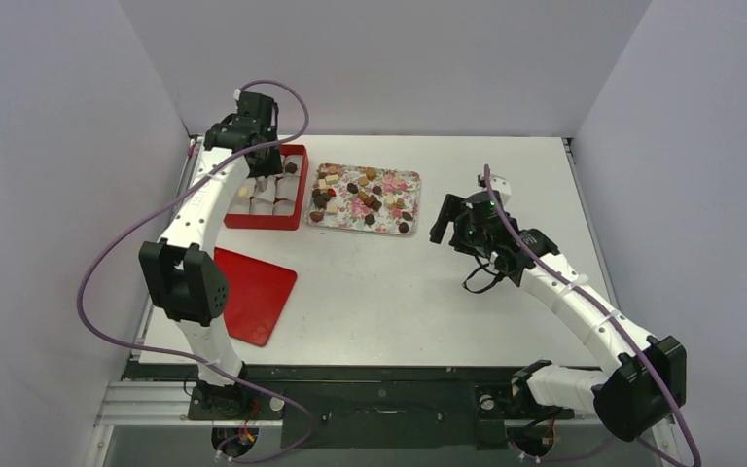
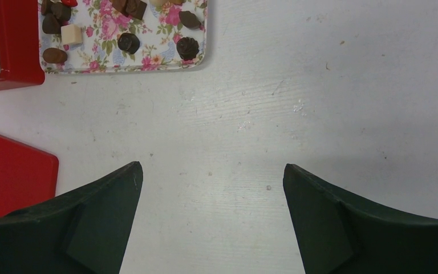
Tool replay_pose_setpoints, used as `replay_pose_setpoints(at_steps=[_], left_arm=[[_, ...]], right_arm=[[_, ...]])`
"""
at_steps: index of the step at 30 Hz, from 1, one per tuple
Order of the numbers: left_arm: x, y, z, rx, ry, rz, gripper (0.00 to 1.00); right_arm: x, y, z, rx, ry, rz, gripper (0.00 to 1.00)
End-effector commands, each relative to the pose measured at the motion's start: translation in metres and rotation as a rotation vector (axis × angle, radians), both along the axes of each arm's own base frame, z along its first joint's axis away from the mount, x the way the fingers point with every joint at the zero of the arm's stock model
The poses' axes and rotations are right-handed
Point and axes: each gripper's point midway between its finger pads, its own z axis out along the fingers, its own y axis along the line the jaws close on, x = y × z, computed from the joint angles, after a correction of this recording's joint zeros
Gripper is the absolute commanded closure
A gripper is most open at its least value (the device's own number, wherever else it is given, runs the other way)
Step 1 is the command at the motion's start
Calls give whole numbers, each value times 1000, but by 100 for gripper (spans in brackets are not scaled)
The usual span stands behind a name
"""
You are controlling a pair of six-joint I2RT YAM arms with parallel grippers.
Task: Pack the chocolate
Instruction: Place the fake chocolate in the packing box.
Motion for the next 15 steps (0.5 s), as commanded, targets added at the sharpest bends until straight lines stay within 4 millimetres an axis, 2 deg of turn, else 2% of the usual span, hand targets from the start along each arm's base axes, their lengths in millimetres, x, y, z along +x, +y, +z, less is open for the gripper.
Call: replay_pose_setpoints(at_steps=[1, 7, 14, 15], left_arm=[[-7, -27, 43, -42, -93, -55, 59], [-20, -76, 48, -80, -94, -156, 60], [-48, -124, 45, -134, -82, -265, 61], [-56, -137, 43, -149, -76, -295, 61]], right_arm=[[1, -10, 24, 12, -73, -41, 11], [-7, -16, 19, 16, -69, -59, 11], [-9, -19, 21, 9, -74, -64, 11], [-9, -18, 22, 13, -74, -68, 11]])
